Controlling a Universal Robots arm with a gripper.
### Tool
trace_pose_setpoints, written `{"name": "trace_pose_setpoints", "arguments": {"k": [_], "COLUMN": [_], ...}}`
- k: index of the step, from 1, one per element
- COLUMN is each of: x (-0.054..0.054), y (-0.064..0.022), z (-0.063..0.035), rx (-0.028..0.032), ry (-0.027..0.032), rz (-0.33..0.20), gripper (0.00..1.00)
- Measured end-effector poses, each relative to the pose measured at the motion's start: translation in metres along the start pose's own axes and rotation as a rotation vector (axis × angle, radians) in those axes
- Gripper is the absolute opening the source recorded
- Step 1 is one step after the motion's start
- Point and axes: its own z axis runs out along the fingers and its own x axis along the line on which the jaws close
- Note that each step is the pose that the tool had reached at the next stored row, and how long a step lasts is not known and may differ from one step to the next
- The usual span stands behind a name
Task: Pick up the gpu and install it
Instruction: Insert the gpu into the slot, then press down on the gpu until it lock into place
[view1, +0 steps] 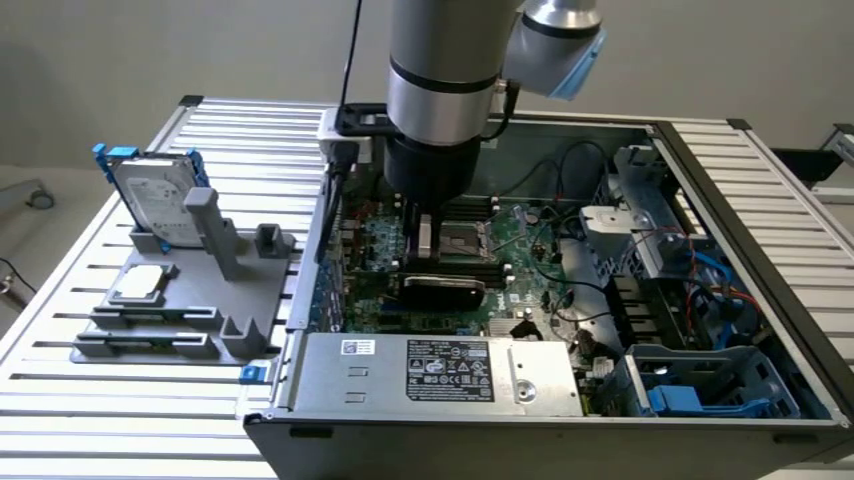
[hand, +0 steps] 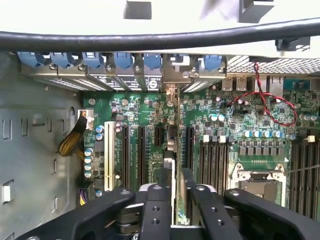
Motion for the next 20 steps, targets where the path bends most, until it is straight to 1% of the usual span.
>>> {"name": "trace_pose_setpoints", "arguments": {"k": [1,2,3,4,20], "x": [0.0000,0.0000,-0.0001,-0.0001,0.0000], "y": [0.0000,0.0000,0.0000,0.0000,0.0000], "z": [-0.0001,-0.0001,-0.0001,-0.0002,-0.0003], "rx": [0.0001,0.0001,0.0000,-0.0001,-0.0018], "ry": [-0.0006,-0.0007,-0.0007,-0.0006,-0.0004], "rz": [0.000,0.000,0.000,0.000,0.000], "gripper": [0.19,0.13,0.13,0.11,0.11]}}
